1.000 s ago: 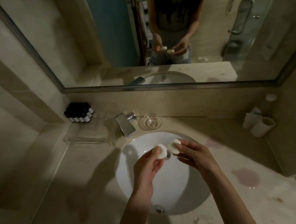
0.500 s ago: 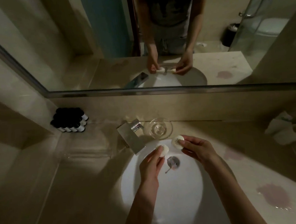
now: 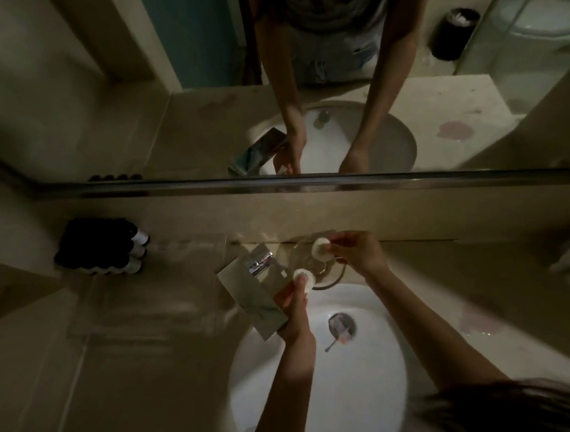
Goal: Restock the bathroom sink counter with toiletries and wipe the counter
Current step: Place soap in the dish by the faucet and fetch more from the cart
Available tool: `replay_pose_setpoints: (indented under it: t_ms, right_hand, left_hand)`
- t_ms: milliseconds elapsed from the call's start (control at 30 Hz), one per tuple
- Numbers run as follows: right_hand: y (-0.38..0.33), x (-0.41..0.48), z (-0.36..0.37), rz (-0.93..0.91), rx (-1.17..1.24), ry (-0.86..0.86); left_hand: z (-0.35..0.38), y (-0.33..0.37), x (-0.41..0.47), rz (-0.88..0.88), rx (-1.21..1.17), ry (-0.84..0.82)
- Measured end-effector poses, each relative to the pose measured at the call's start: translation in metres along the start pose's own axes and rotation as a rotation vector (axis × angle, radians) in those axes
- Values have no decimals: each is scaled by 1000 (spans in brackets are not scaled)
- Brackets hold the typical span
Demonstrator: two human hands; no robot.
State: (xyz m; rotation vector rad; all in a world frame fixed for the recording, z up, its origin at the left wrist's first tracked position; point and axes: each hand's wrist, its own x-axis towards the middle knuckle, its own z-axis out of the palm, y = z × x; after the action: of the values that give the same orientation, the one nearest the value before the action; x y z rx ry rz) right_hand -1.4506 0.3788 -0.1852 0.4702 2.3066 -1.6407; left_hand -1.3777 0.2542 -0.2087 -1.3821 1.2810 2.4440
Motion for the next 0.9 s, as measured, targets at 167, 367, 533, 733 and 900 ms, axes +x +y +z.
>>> replay_pose_setpoints:
  t_ms: [167,367,533,733,900]
  right_hand:
    - [2,21,16,-220,-316,-48]
    - [-1,30,19,-398,-444,-155]
    - [6,26,22,-532,-453,-140]
    - [12,15,25,-685,-477,-37]
    - [9,12,23,-719,-533,-11]
  left_hand:
    - [-25,-69,79,169,37,6]
    - [-6,-9,41,223,183,-4]
    - [5,6,30,213,254,45]
    - [10,5,26,263,174,99]
    - [12,1,26,283,126,123]
